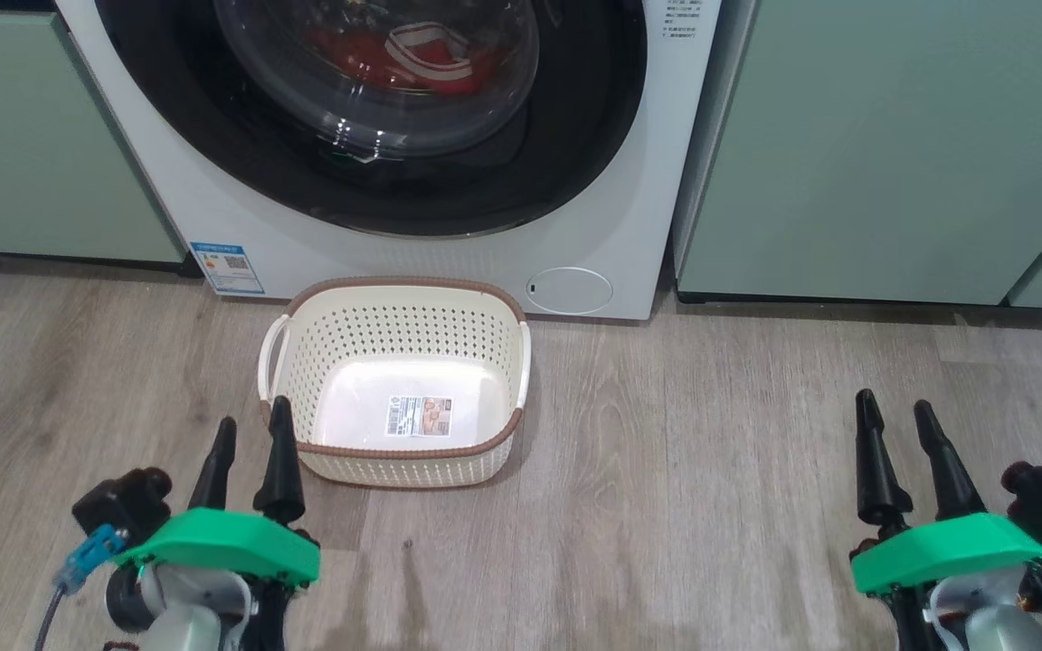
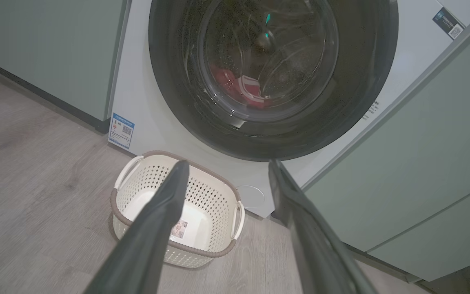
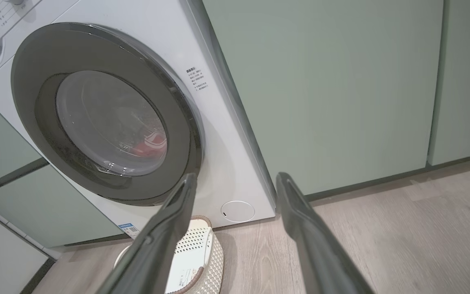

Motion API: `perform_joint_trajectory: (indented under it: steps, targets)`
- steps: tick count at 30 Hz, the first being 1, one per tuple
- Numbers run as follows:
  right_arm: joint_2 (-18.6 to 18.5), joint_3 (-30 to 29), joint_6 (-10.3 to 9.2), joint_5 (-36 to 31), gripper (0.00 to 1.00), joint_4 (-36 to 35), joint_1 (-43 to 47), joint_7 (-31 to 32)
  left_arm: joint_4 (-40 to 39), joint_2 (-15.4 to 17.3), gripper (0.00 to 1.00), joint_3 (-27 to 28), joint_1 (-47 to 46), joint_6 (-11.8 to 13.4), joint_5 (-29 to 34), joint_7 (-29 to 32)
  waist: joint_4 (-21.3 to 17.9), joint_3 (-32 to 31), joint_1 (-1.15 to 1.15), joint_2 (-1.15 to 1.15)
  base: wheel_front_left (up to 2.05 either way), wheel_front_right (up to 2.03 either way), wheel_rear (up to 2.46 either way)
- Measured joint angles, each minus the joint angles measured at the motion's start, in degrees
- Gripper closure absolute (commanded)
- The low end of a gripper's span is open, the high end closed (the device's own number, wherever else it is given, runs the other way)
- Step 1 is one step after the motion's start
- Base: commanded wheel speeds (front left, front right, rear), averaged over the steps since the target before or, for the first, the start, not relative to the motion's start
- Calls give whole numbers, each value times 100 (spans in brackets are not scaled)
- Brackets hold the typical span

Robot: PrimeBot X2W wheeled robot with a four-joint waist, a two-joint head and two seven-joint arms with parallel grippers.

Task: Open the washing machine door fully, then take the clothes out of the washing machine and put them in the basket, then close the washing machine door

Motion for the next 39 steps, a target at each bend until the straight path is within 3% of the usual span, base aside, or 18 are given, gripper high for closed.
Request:
perform_joint_trajectory:
  steps: [39]
  targets:
    - [-5, -31, 0, -2014, 0, 81, -101, -648, 240, 5, 0, -192, -251, 5, 2357, -645, 107, -5, 0, 0, 0, 0, 0]
